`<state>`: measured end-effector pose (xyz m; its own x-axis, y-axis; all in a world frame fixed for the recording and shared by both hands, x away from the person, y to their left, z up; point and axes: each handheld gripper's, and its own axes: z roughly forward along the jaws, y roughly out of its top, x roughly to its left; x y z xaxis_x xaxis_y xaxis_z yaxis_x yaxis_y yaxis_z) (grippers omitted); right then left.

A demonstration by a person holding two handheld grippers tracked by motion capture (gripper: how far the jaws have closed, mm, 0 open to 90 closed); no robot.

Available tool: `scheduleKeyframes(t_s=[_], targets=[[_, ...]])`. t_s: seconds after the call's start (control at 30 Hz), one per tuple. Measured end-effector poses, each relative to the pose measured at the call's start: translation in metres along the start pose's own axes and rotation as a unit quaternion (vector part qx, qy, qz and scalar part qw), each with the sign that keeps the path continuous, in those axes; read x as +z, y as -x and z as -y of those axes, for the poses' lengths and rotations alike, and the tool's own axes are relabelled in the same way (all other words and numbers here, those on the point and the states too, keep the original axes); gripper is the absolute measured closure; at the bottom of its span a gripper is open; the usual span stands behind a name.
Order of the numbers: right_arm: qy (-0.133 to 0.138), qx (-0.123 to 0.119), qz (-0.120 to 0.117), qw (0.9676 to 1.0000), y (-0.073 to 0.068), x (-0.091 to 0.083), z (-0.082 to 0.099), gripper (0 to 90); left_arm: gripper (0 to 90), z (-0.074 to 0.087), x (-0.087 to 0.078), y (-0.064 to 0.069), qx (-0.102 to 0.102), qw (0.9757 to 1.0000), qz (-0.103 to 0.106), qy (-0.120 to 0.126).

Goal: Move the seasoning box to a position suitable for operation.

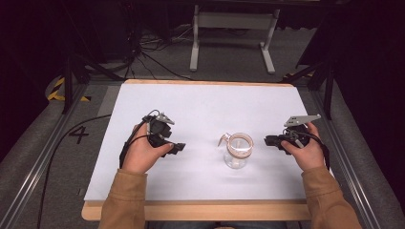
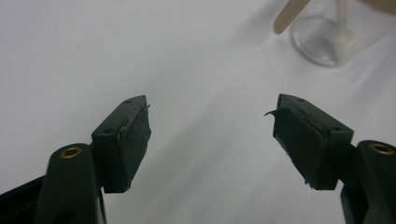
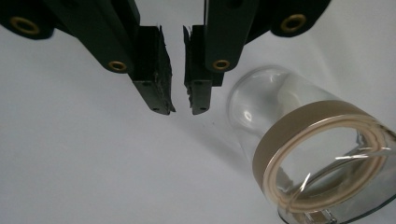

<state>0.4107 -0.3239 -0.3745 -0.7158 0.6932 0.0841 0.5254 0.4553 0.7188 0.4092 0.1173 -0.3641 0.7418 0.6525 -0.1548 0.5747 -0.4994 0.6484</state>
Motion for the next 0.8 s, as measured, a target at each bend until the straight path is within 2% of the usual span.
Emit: scheduleKeyframes(t_s=[0.03,0.07,0.2,0.27,0.3,0.33,0.43,0.53,0.57,0.8], targets=[[0.0,0.003,-0.001,1.0,0.0,0.0,0.001,80.8,27.3,-0.001,-0.001,0.004,0.005,0.9999,0.013,0.005],[0.001,-0.002,0.002,1.0,0.0,0.0,0.002,81.4,27.2,-0.002,-0.002,0.007,0.011,0.9998,0.016,0.008],[0.008,-0.014,-0.002,0.9999,-0.003,0.002,0.001,82.1,25.6,-0.005,-0.011,0.02,0.046,0.9989,0.003,-0.002],[0.015,-0.046,-0.011,0.9988,-0.008,0.003,-0.001,82.2,25.2,-0.004,-0.017,0.026,0.061,0.9981,0.008,-0.008],[0.011,-0.056,-0.02,0.9982,-0.011,0.005,-0.003,82.3,25.2,-0.004,-0.019,0.029,0.065,0.9978,0.009,-0.012],[0.01,-0.061,-0.018,0.9979,-0.014,0.005,-0.005,82.3,25.3,-0.004,-0.021,0.03,0.068,0.9976,0.009,-0.012],[0.011,-0.058,-0.016,0.9981,-0.016,0.007,-0.007,82.5,25.4,-0.002,-0.022,0.031,0.068,0.9975,0.008,-0.017],[0.012,-0.046,-0.024,0.9986,-0.016,0.012,-0.006,82.5,25.7,-0.002,-0.023,0.03,0.066,0.9977,0.005,-0.013],[0.009,-0.045,-0.032,0.9984,-0.015,0.018,-0.003,80.5,25.8,-0.001,-0.023,0.029,0.064,0.9979,0.006,-0.01],[0.01,-0.05,-0.039,0.9979,-0.015,0.03,-0.002,85.3,26.1,0.001,-0.026,0.026,0.06,0.9981,0.003,-0.014]])
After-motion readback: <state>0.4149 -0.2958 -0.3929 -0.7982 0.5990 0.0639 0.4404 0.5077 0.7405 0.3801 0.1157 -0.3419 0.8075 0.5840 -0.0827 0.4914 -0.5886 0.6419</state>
